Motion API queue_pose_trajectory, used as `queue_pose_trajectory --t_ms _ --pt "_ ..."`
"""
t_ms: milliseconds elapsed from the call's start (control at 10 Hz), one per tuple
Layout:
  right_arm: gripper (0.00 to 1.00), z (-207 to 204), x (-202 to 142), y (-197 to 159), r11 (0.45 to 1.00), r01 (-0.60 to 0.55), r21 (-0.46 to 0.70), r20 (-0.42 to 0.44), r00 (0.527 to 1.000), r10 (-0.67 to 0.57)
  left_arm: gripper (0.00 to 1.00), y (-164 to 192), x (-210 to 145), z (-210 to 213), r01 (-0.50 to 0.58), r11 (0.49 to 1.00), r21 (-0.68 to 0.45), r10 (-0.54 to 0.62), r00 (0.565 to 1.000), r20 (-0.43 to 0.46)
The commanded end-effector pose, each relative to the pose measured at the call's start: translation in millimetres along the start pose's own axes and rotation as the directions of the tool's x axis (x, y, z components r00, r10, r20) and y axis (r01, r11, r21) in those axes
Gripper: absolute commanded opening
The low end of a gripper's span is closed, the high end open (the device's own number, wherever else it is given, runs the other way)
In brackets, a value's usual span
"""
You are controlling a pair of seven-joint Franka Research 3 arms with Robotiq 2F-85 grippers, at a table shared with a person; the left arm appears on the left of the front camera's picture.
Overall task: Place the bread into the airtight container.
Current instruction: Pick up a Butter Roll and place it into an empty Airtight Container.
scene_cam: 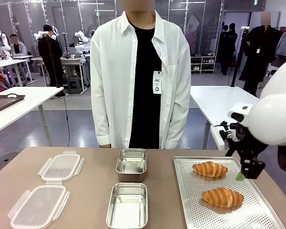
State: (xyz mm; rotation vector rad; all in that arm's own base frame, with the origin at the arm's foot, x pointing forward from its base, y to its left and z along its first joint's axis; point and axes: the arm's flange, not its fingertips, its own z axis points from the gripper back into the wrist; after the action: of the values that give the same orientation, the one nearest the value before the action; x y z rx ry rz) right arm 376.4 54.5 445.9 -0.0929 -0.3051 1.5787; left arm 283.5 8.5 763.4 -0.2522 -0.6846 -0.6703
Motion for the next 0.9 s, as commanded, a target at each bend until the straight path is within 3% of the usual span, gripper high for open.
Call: queue_pose_trajectory --t_ms 0,800 --pt "1.0 -30 0 -4 0.998 0.055 0.006 -0.09 0.994 -0.054 1.0 0 0 1 0.017 1.0 0.004 -0.017 1.0 -0.006" --pt "1.0 -104 -18 -6 0.982 0.167 0.091 -0.132 0.979 -0.154 1.0 0 0 1 0.017 1.0 0.004 -0.017 1.0 -0.006"
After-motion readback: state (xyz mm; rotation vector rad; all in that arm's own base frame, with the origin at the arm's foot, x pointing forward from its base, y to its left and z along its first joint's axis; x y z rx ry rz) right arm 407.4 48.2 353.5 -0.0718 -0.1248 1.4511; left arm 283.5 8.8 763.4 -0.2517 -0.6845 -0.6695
